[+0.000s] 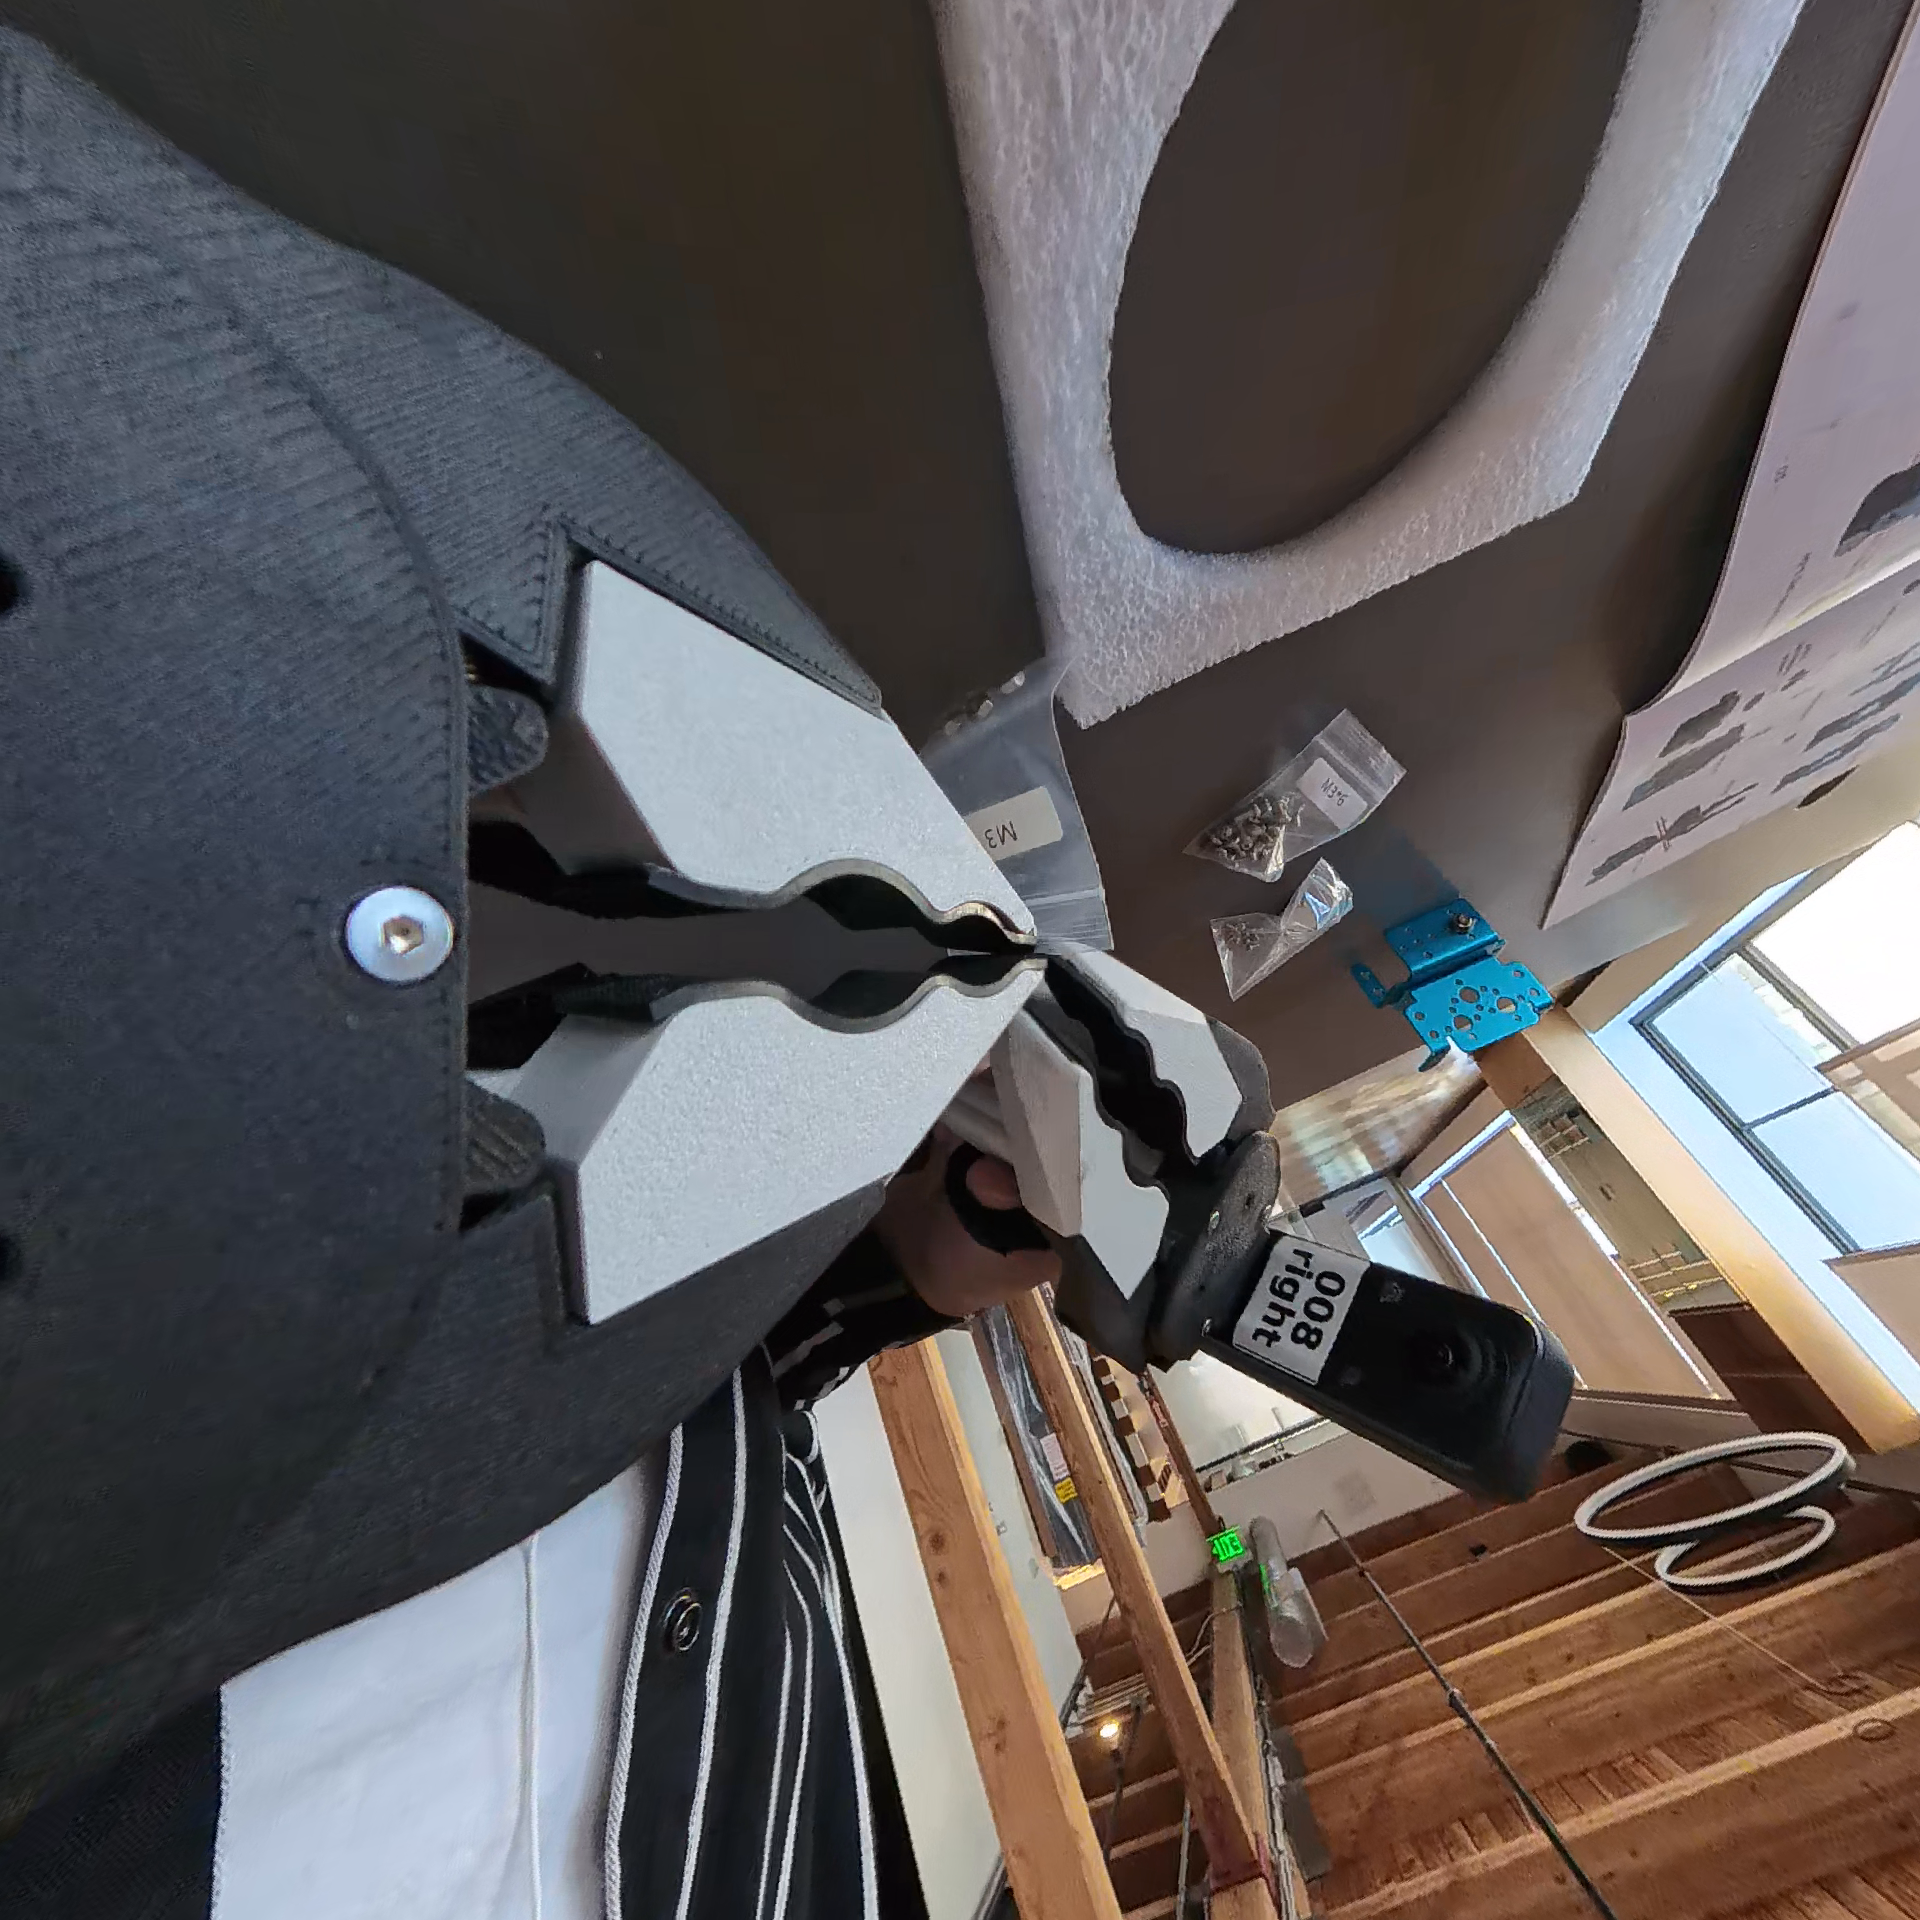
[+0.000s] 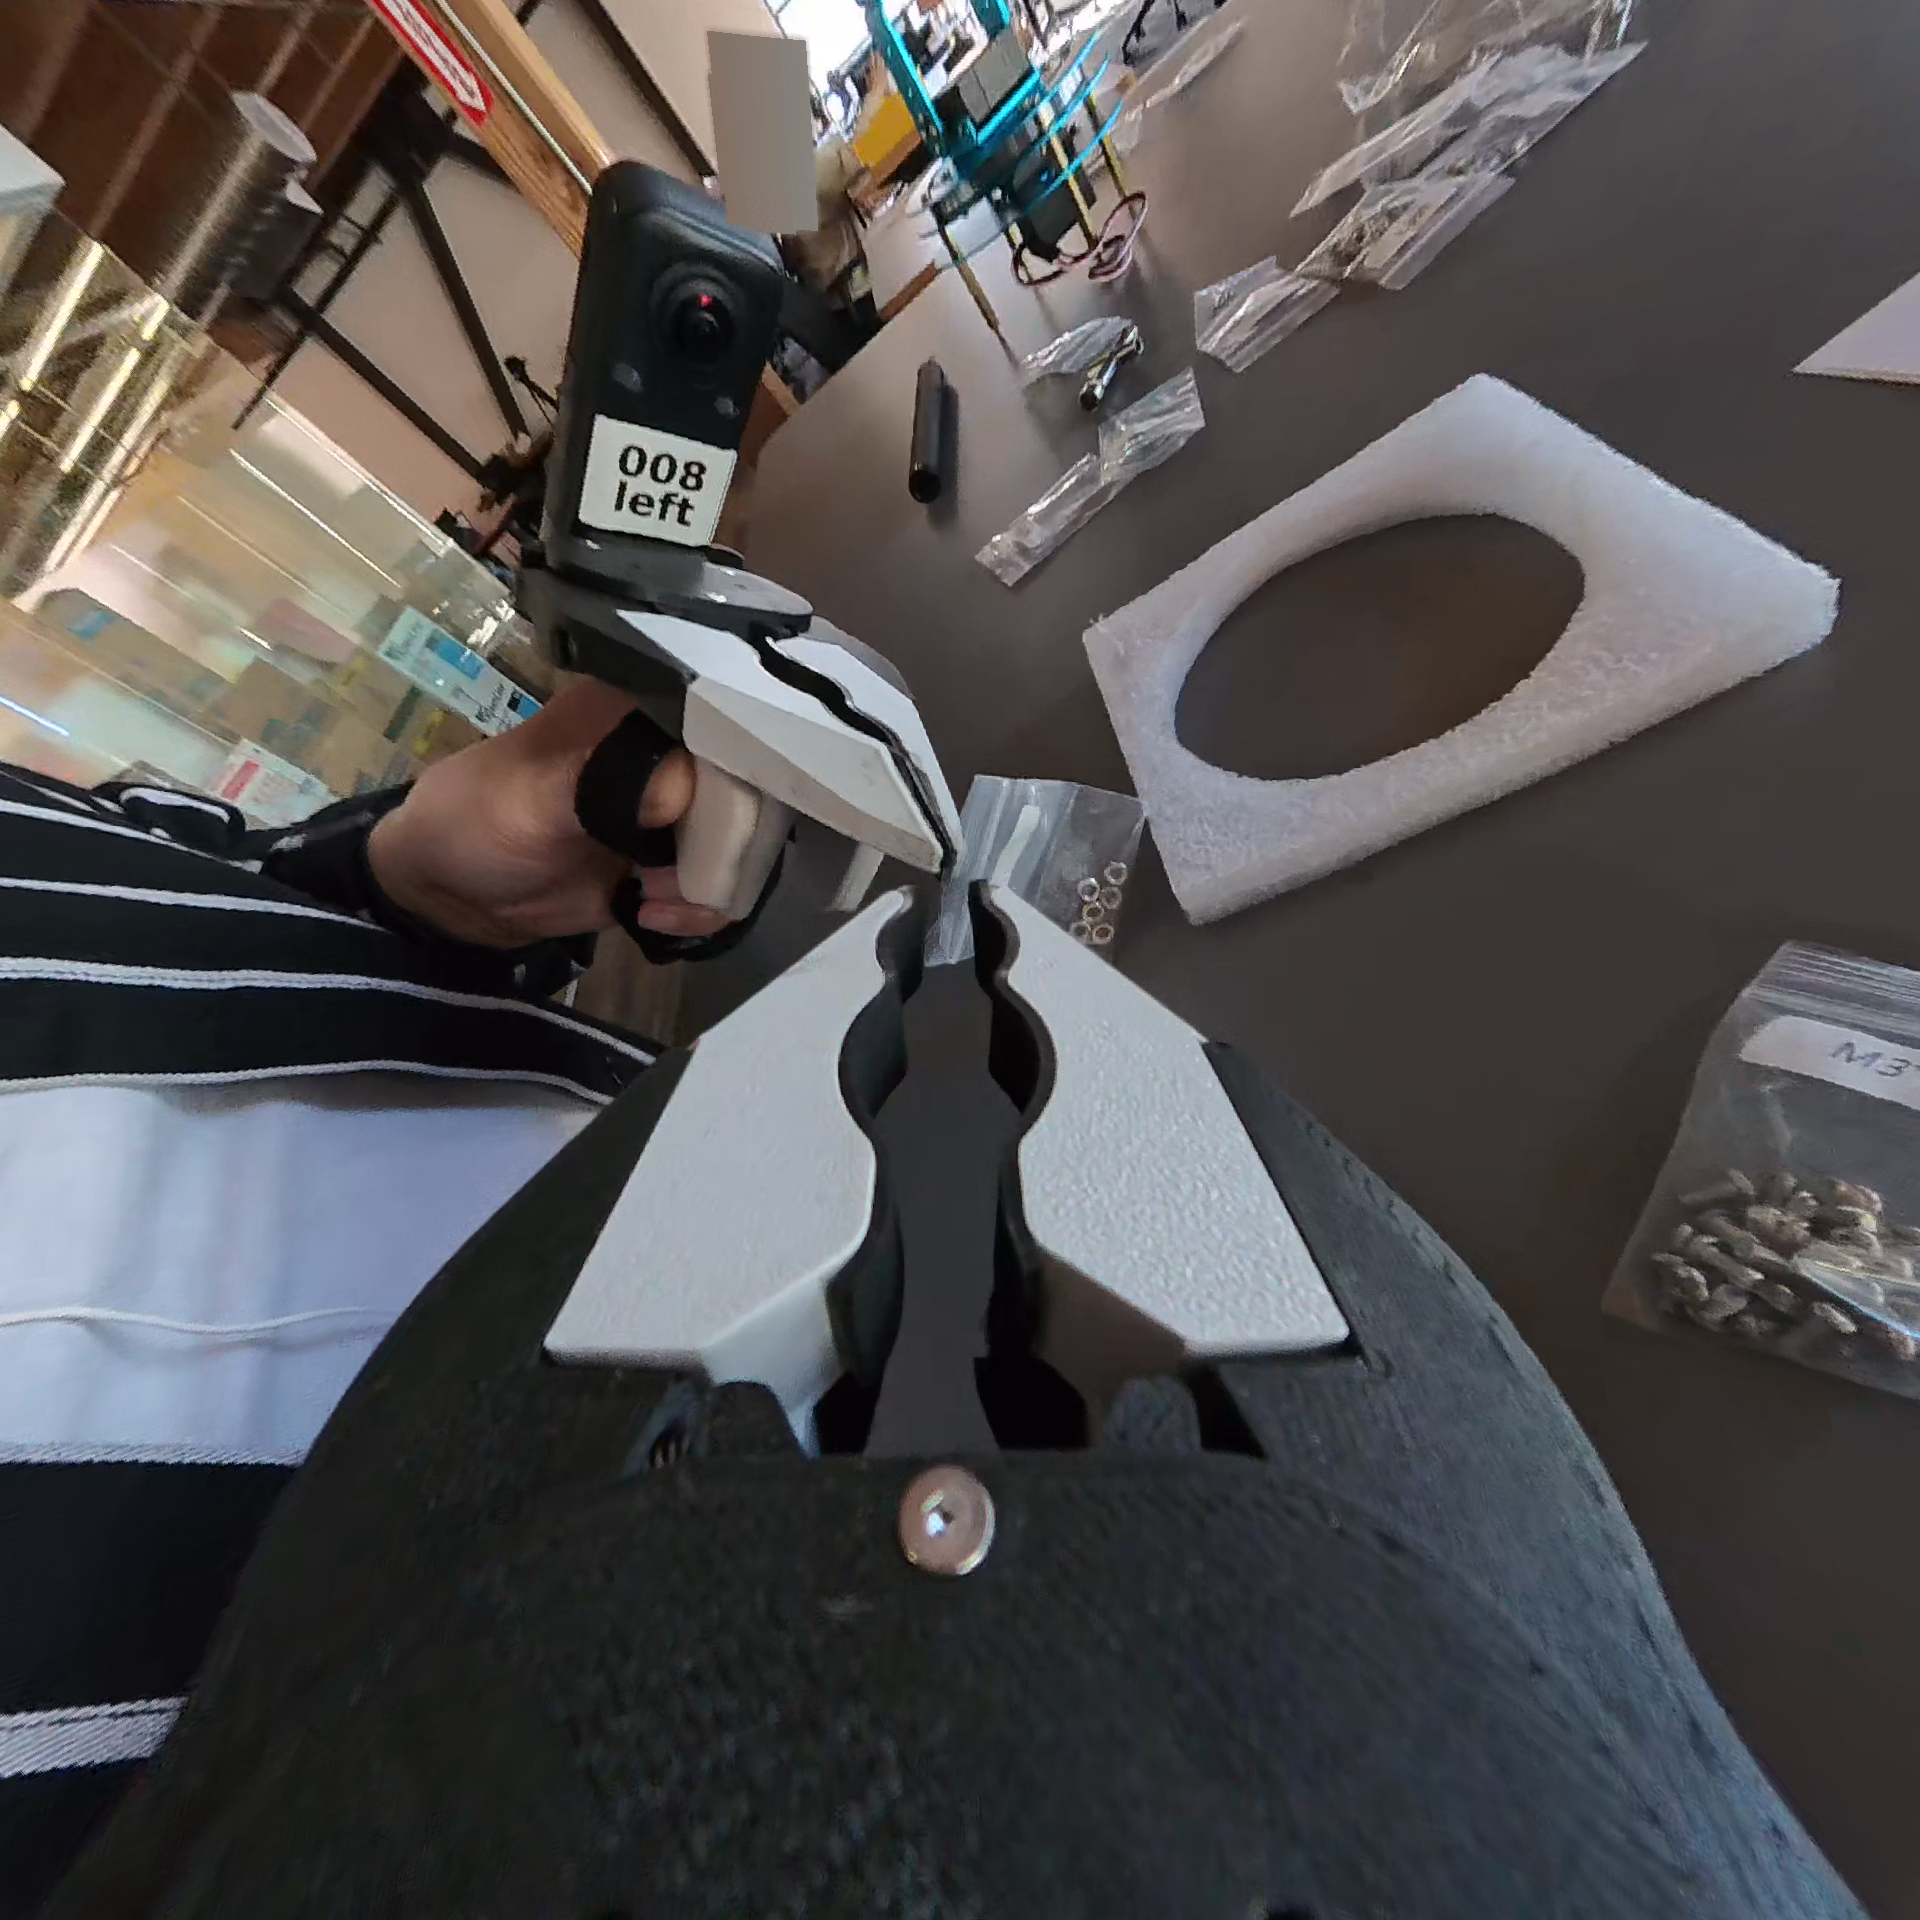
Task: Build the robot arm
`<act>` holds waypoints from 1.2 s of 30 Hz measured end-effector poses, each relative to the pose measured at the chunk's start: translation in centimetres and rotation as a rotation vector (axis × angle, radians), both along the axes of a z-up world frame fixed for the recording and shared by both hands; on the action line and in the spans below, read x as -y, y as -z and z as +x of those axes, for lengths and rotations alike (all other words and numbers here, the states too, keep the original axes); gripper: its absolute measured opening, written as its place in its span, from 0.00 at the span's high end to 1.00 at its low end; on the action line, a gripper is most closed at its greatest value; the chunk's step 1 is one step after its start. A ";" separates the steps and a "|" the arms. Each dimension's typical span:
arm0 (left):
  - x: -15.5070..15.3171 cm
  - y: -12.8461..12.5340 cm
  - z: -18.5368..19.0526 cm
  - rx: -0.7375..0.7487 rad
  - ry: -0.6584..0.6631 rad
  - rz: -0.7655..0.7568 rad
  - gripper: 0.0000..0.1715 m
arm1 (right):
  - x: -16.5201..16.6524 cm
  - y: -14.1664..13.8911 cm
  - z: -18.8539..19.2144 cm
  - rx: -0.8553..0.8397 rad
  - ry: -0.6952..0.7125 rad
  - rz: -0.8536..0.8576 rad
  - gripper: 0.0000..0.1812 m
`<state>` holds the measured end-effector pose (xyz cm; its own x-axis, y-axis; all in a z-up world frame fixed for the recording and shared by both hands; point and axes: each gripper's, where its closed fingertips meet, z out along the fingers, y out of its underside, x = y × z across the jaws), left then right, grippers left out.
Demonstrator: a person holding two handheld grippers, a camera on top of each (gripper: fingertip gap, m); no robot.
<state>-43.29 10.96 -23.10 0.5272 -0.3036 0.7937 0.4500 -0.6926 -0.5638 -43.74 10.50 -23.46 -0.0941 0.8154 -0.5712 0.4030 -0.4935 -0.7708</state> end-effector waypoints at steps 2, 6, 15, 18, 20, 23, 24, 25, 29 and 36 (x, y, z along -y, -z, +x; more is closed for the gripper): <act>0.1 0.0 -0.1 0.001 -0.002 0.002 1.00 | 0.2 0.2 0.1 0.015 -0.018 -0.005 0.96; 0.1 -0.1 -0.3 -0.007 -0.005 0.007 1.00 | 0.1 0.3 0.3 0.021 -0.018 0.004 0.97; 0.2 -0.1 -0.1 -0.006 0.001 0.008 1.00 | 0.3 0.4 0.2 0.019 -0.026 -0.026 0.97; 0.2 -0.1 0.0 -0.006 0.004 0.008 1.00 | 0.3 0.7 0.2 0.033 -0.028 -0.024 0.97; 0.2 -0.1 0.1 -0.007 0.006 0.008 1.00 | 0.4 0.8 0.2 0.037 -0.031 -0.025 0.98; 0.2 -0.1 0.1 -0.008 0.008 0.009 1.00 | 0.3 0.9 0.2 0.046 -0.026 -0.018 0.98; 0.2 -0.1 0.1 -0.008 0.008 0.009 1.00 | 0.2 0.9 0.1 0.048 -0.021 -0.018 0.98; 0.2 -0.1 0.1 -0.008 0.008 0.009 1.00 | 0.1 1.0 0.1 0.049 -0.016 -0.017 0.98; 0.3 -0.1 0.5 -0.013 0.021 0.008 1.00 | 0.3 0.7 -0.1 0.030 -0.013 -0.029 0.98; 0.3 -0.2 0.5 -0.003 0.020 0.015 1.00 | 0.4 1.2 -0.1 0.058 -0.016 0.002 1.00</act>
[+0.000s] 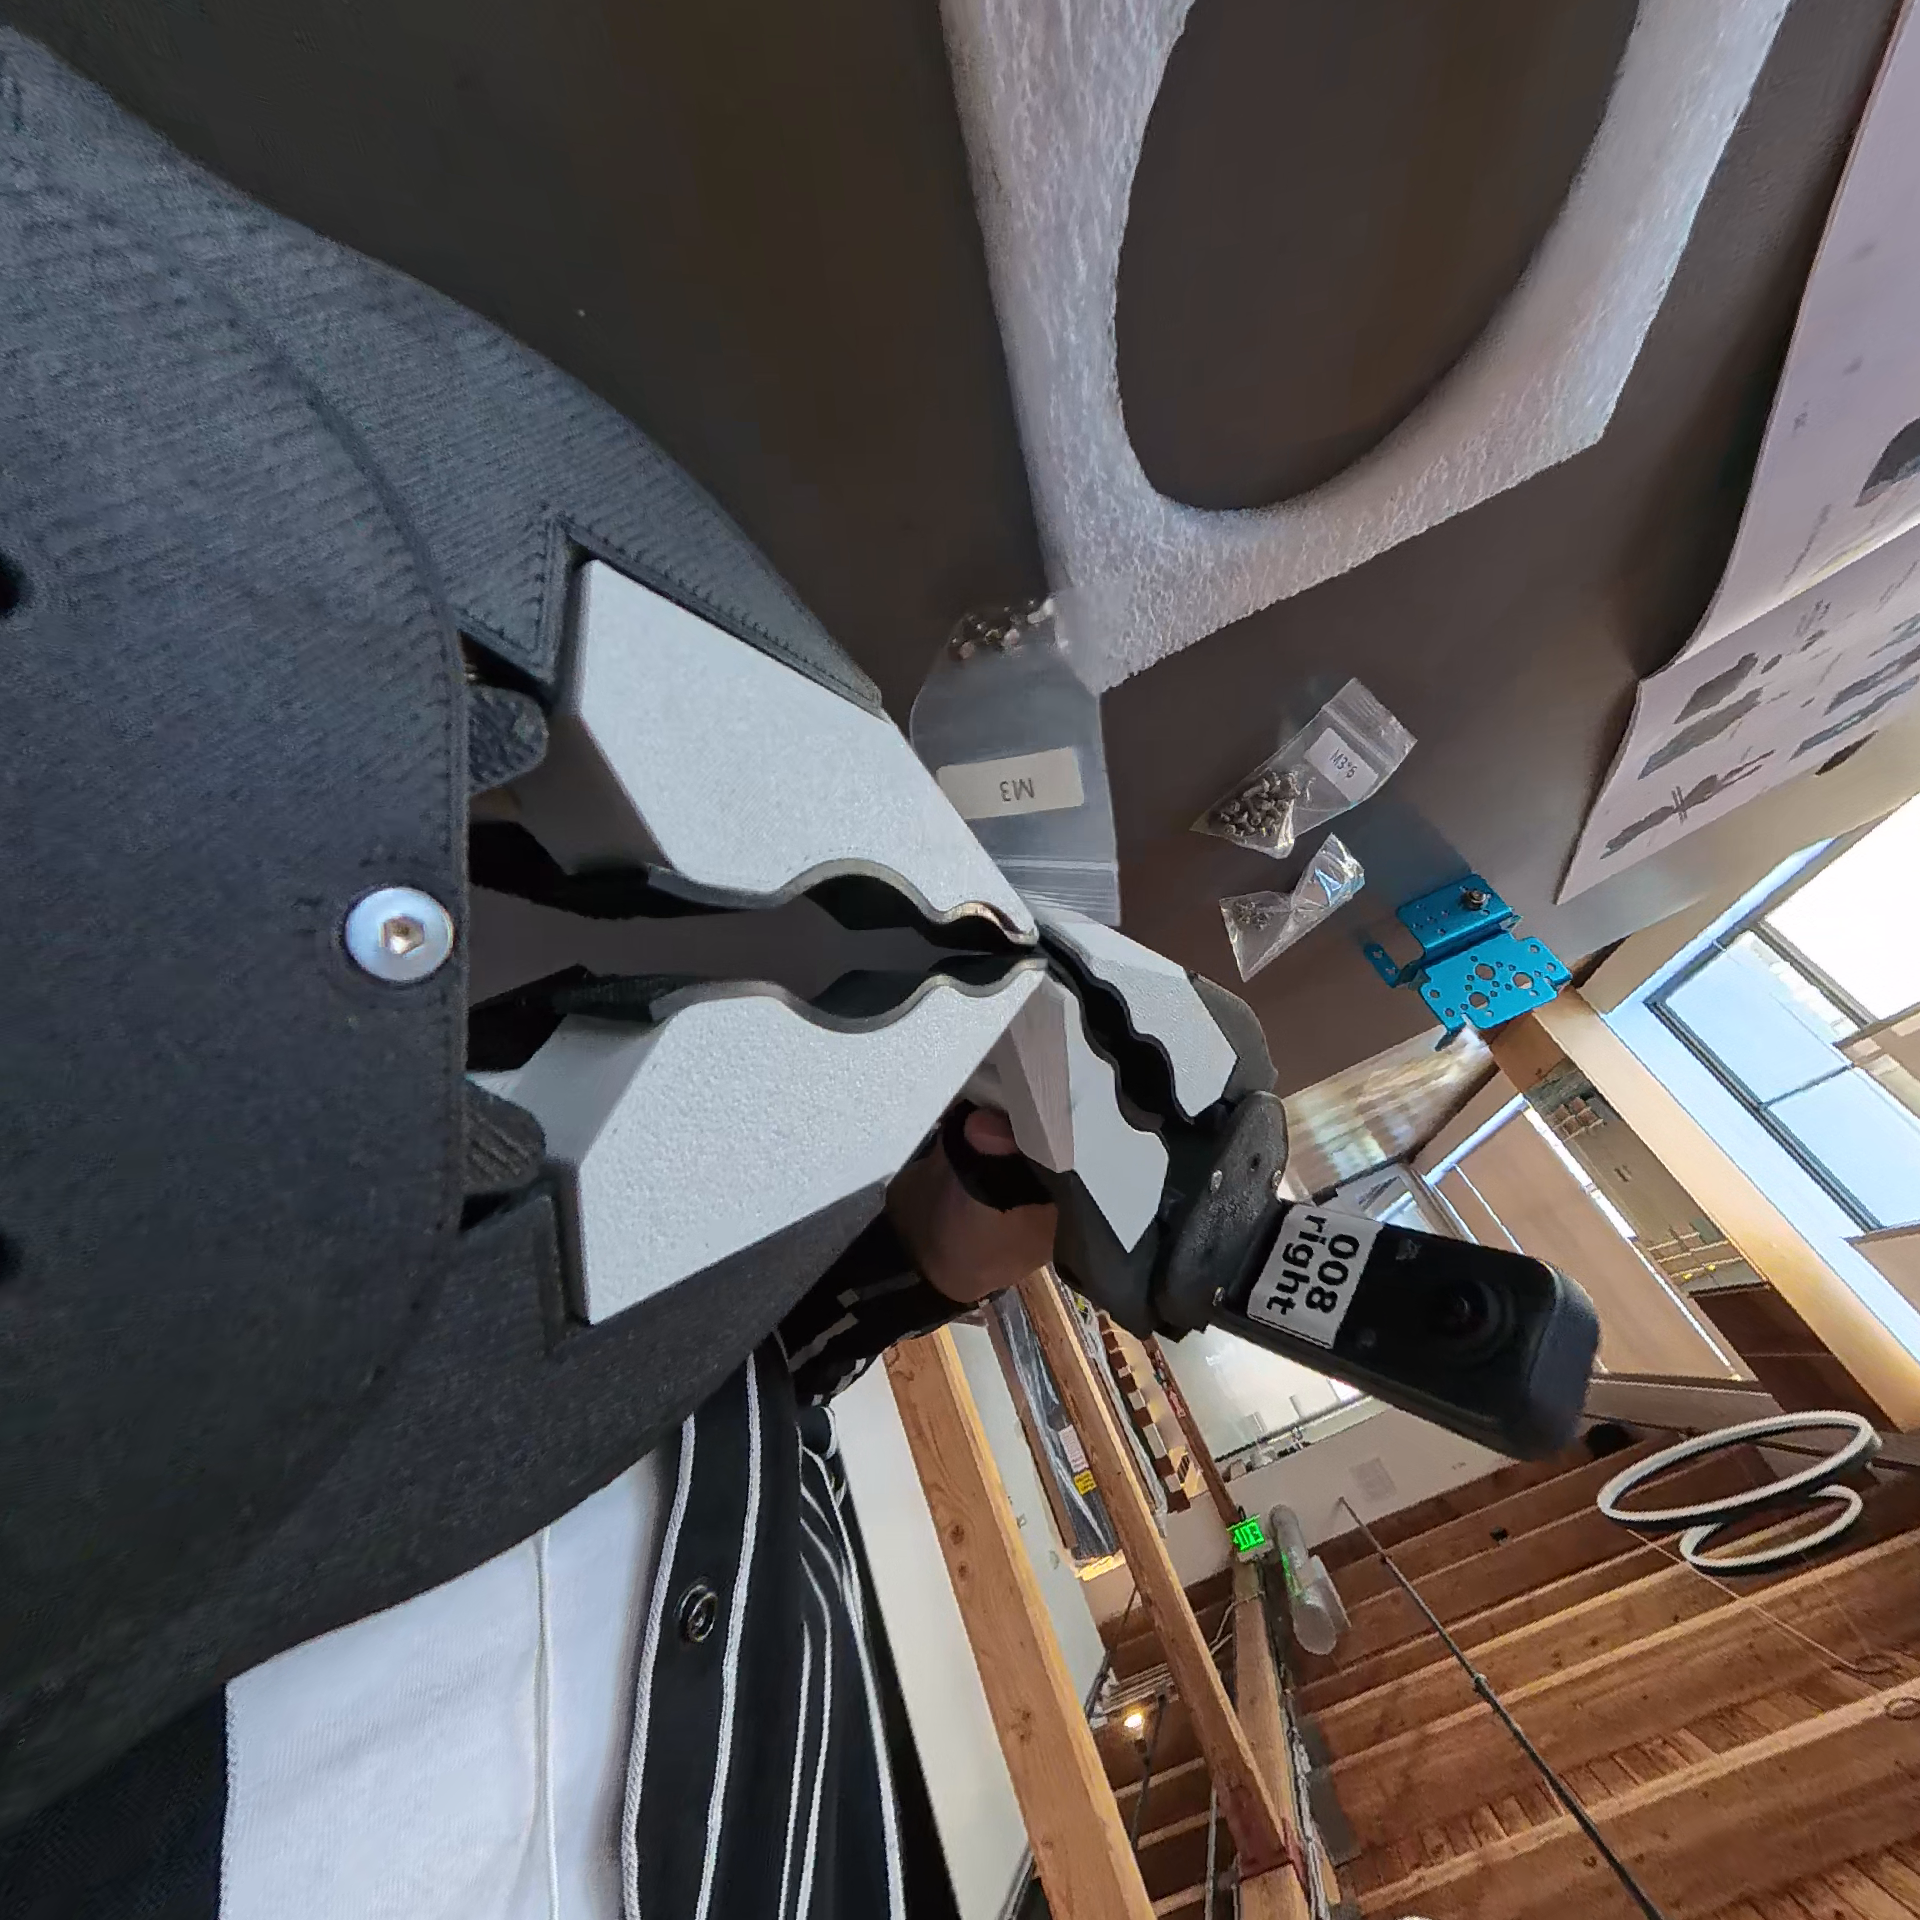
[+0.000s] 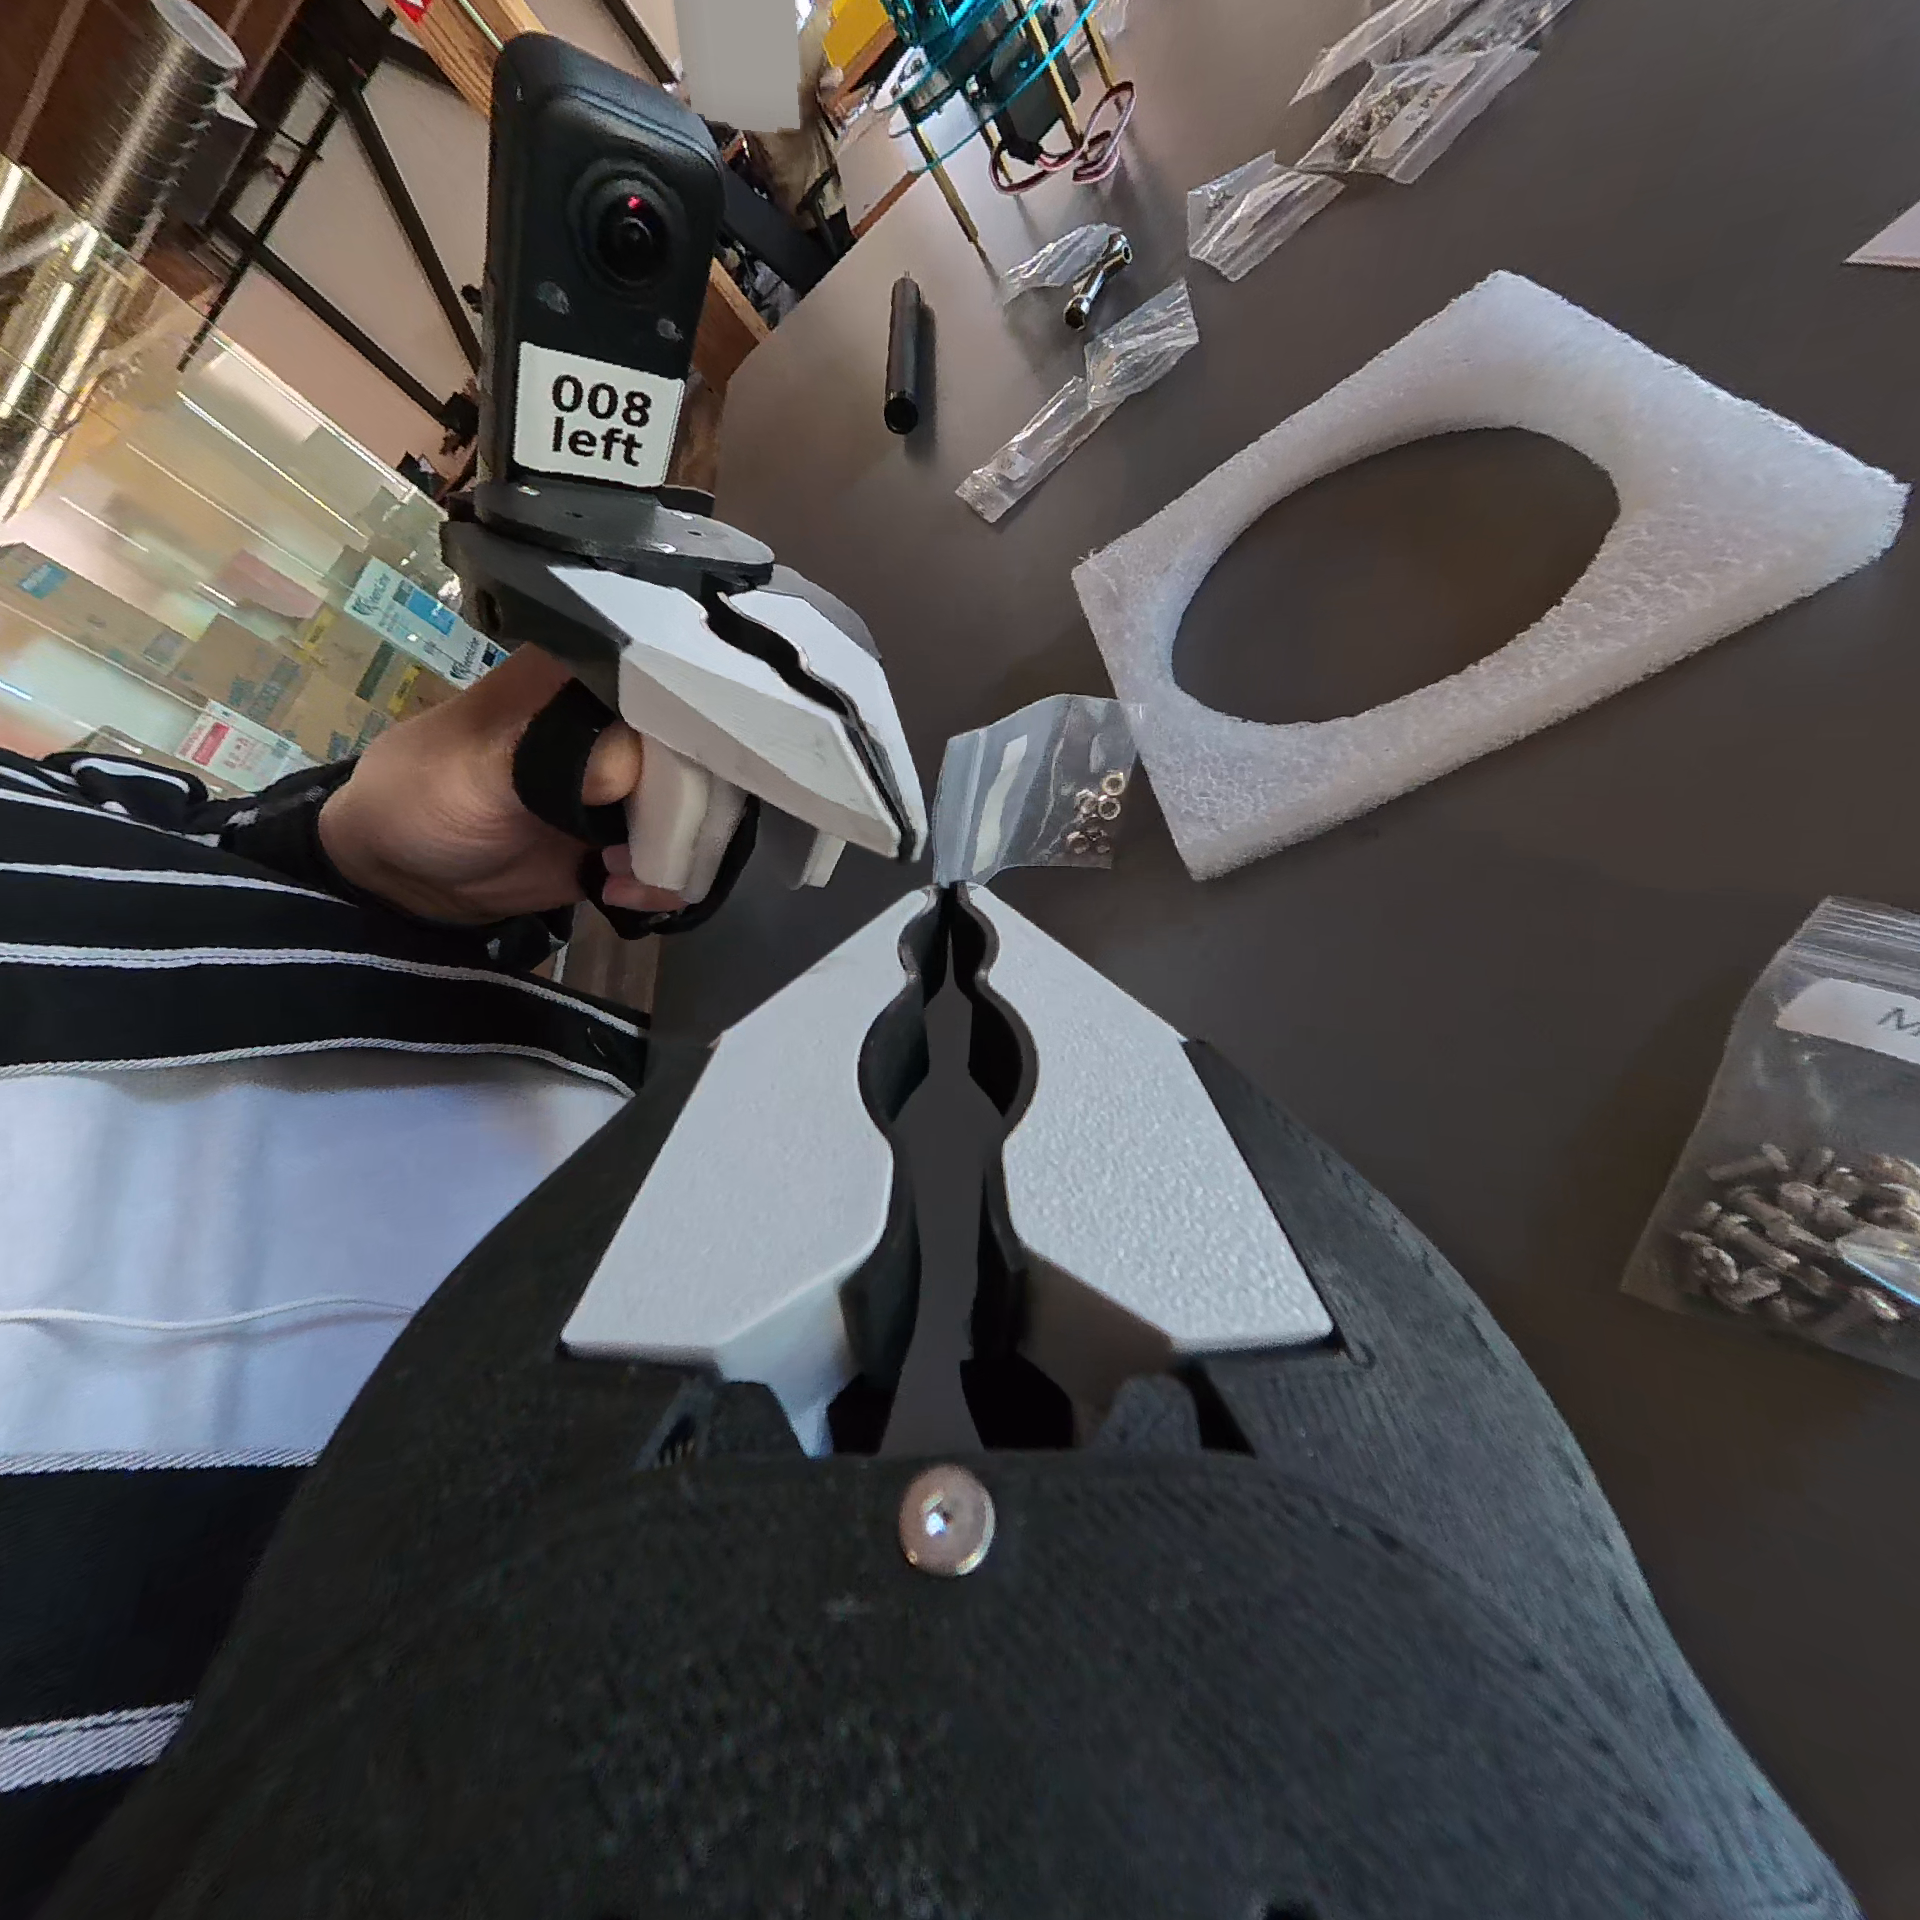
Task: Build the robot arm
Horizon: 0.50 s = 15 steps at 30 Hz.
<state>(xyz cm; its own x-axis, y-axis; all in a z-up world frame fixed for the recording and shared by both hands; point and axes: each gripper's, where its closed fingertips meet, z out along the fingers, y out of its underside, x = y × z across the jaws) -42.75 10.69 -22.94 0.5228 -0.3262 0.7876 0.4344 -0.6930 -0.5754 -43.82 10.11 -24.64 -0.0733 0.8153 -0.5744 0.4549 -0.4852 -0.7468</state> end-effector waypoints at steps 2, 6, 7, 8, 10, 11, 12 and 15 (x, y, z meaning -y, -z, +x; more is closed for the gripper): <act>0.1 -0.3 -0.3 -0.005 -0.002 0.014 1.00 | 0.0 0.0 -0.1 0.002 0.002 -0.004 1.00; 0.6 0.2 -1.2 -0.143 0.004 0.031 0.92 | 0.1 -0.3 -0.1 -0.013 0.003 -0.032 1.00; 0.8 0.4 -1.2 -0.190 0.019 0.043 0.89 | 0.1 -0.5 -0.1 -0.024 0.002 -0.046 1.00; 1.0 0.4 -0.9 -0.227 0.038 0.061 0.86 | 0.0 -0.6 -0.1 -0.033 0.006 -0.057 1.00; 1.3 0.6 -0.5 -0.291 0.058 0.087 0.85 | 0.2 -1.0 -0.1 -0.048 -0.002 -0.076 1.00; 1.3 0.7 -0.3 -0.312 0.064 0.099 0.85 | 0.3 -1.1 -0.2 -0.058 -0.010 -0.086 1.00; 1.3 0.7 0.0 -0.318 0.070 0.107 0.84 | 0.5 -1.3 -0.2 -0.066 -0.019 -0.093 1.00; 1.4 0.4 0.4 -0.270 0.091 0.114 0.89 | 0.9 -1.6 -0.1 -0.082 -0.043 -0.104 1.00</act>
